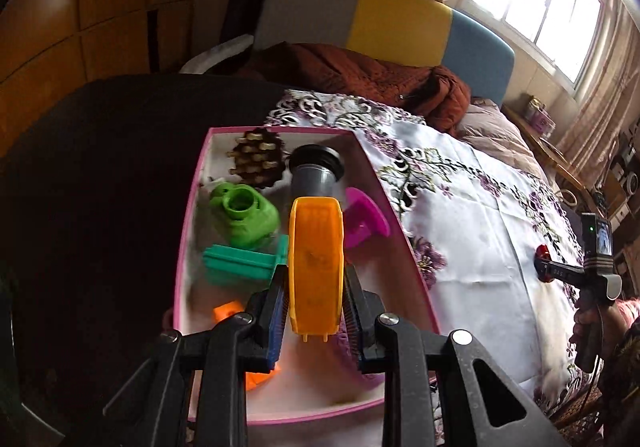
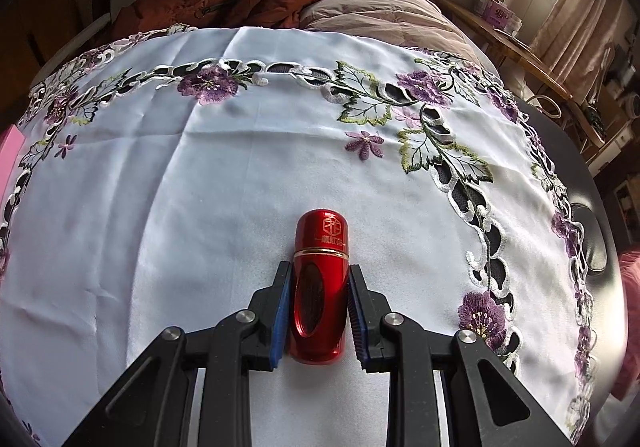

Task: Organize rigid objects
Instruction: 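Carry the orange clip into the tray and open the left gripper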

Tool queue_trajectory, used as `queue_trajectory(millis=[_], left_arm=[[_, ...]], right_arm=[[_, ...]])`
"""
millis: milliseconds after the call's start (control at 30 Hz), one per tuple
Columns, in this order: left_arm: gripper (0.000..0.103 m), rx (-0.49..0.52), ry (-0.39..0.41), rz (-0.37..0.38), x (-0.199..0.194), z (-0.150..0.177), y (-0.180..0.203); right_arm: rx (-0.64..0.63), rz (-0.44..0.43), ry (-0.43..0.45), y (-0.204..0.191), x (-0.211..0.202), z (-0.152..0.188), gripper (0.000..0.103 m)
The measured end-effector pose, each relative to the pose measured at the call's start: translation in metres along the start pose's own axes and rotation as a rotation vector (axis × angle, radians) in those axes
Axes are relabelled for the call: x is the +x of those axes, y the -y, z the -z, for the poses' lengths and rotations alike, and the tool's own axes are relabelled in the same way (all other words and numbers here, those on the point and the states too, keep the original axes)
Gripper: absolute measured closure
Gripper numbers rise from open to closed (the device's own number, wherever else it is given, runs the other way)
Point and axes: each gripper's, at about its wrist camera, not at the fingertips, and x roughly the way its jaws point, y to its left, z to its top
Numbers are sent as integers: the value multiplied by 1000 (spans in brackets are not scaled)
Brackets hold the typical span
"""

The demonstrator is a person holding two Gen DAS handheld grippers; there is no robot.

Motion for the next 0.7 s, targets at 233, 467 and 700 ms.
queue_trajectory(millis=[233, 467, 700], left_arm=[[78, -66, -32, -11, 3, 3, -25], [78, -101, -104, 83, 21, 4, -10], [78, -49, -145, 10, 38, 17, -7]], right_arm=[[-9, 6, -2, -1, 0, 0, 77], [-10, 6, -4, -1, 0, -1, 77], [-17, 10, -5, -2, 0, -1, 77]])
